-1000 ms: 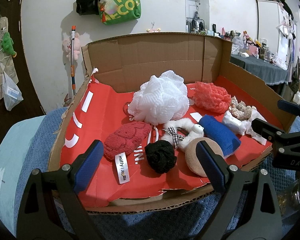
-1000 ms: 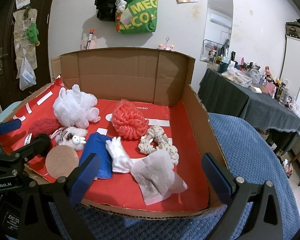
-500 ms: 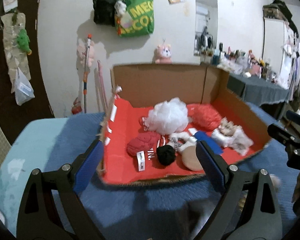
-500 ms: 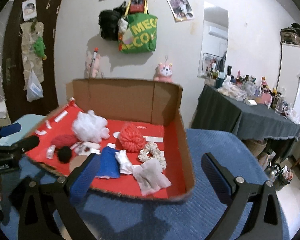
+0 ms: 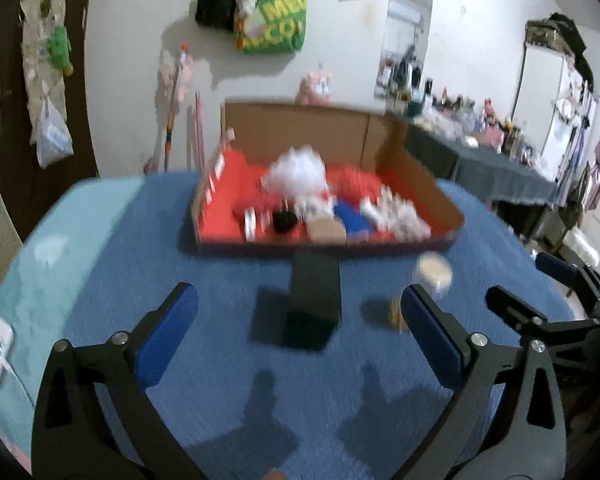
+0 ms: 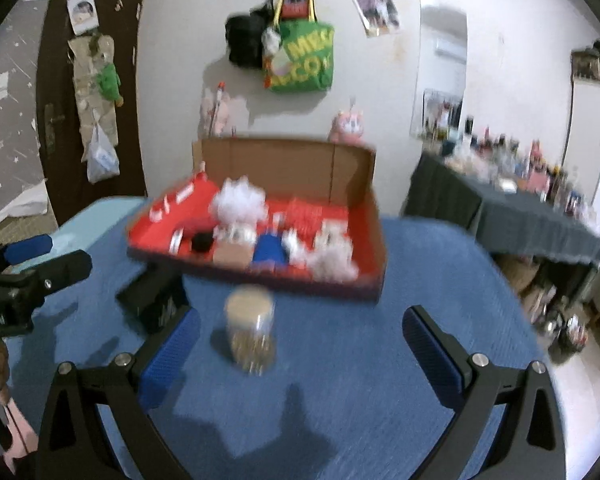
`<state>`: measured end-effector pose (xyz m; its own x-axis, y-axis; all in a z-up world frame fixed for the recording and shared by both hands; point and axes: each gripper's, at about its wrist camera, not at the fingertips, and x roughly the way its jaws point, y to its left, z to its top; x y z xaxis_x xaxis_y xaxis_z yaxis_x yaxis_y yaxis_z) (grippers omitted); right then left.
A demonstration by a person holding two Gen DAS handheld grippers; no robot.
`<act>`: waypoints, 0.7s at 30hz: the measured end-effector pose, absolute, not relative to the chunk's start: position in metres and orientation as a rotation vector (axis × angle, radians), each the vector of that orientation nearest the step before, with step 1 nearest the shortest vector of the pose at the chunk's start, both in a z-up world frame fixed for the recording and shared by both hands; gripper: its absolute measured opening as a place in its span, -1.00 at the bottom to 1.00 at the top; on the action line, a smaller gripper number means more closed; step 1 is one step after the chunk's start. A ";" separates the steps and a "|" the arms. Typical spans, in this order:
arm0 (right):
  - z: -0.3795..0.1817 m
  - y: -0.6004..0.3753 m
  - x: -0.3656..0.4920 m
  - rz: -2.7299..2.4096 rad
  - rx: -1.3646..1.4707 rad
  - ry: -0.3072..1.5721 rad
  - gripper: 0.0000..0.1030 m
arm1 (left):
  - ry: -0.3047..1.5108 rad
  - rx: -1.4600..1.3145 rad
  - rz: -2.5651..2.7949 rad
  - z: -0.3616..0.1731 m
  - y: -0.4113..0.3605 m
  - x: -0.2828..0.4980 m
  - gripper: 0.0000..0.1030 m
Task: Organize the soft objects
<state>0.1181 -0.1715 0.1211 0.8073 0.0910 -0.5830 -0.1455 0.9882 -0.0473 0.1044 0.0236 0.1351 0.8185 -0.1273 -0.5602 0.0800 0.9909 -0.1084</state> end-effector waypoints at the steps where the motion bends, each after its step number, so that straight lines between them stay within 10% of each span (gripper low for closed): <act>1: 0.112 -0.171 0.118 0.130 -0.085 0.642 1.00 | 0.625 -0.083 -0.114 0.126 0.022 0.102 1.00; 21: 0.020 -0.186 0.129 0.066 -0.040 0.904 1.00 | 0.877 -0.022 -0.020 0.020 0.005 0.105 1.00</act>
